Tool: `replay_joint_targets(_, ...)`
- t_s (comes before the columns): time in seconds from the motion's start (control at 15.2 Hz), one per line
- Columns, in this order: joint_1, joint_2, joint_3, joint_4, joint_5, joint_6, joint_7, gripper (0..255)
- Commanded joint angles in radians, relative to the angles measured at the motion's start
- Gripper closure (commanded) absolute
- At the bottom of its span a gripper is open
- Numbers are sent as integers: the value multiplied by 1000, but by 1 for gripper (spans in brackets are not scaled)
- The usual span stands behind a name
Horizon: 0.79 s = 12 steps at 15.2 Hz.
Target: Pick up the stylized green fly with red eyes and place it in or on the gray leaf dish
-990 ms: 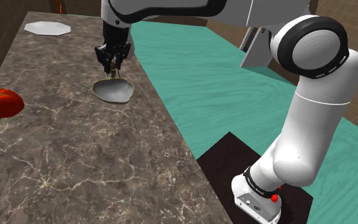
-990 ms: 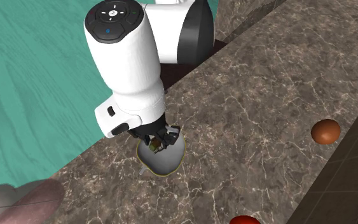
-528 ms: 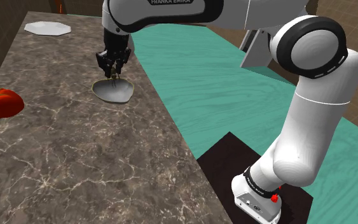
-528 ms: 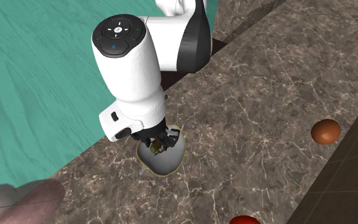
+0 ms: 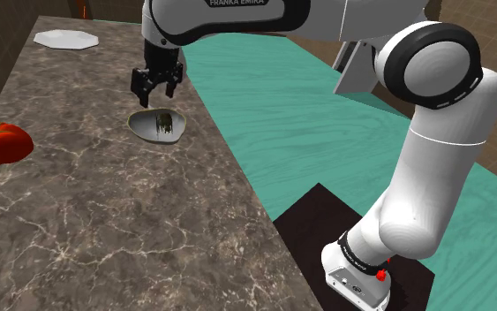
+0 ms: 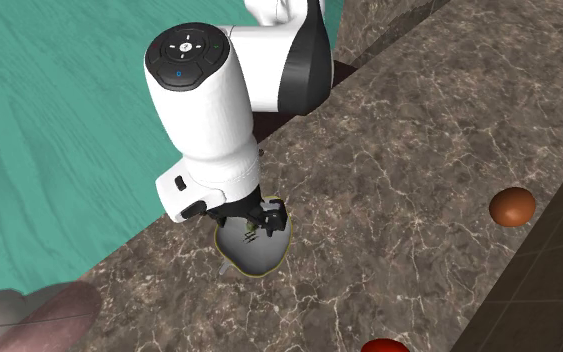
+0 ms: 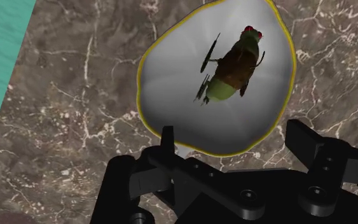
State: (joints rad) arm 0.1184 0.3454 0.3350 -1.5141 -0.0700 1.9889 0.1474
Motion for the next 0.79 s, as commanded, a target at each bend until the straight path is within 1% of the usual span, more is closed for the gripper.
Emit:
replay_joint_targets(0.0, 0, 0, 0, 0, 0, 0, 0, 0)
replay_joint_targets(0.26, -3, -28, 3, 86, 11, -113, -7, 0)
replay_joint_targets(0.73, -3, -28, 3, 86, 11, -113, -7, 0)
